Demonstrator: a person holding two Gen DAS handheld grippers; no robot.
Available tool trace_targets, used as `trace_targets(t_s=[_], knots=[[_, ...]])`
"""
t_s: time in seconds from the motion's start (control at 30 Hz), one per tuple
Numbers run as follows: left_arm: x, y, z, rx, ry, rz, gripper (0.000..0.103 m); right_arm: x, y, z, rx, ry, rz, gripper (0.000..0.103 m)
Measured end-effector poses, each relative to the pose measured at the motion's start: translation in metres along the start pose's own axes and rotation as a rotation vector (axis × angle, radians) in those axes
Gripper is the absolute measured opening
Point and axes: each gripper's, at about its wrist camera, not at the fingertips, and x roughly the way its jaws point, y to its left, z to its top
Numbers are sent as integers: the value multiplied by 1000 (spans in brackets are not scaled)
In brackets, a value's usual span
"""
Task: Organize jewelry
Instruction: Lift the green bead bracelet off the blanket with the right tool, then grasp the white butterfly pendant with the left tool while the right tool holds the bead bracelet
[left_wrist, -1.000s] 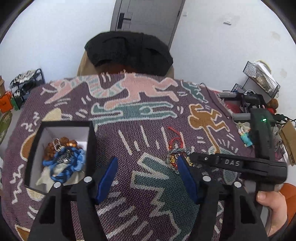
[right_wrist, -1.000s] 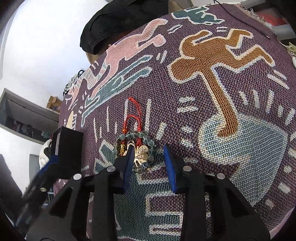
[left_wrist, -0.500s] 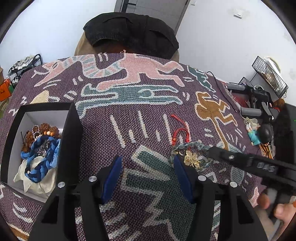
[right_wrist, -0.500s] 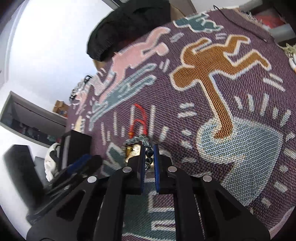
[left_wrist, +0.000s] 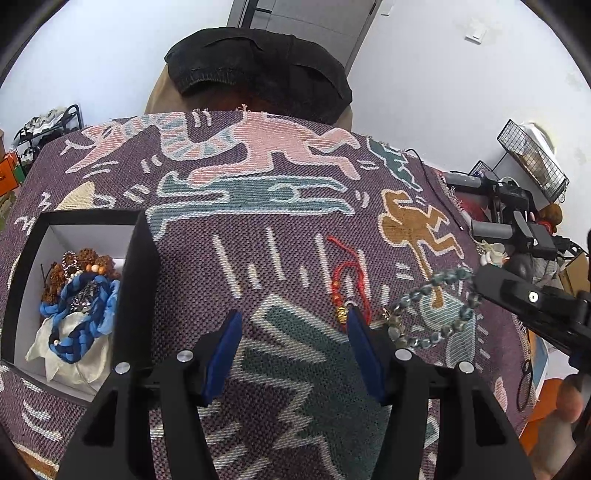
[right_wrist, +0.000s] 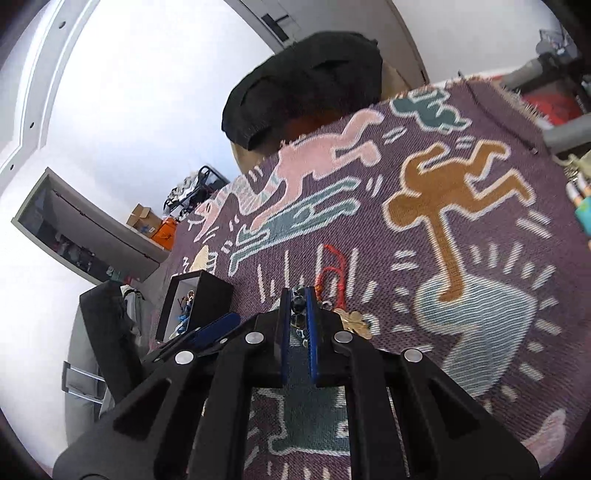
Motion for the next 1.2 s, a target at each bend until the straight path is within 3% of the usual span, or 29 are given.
trace_targets(t_s=[0.23,0.7,0.97,1.2], knots=[[9,-25,2,27,29,-59,35,-25,-19,1,30,-52,-7,9],[44,-90,9,124,83,-97,35,-62,-73,-4,108,-133,-41,9],[77,-110,10,171,135,-51,35,-65,-96,-9,150,-153,-41,9],[88,-119,10,234,126,29,35,-67,-99,-14,154,-160,-34,9]])
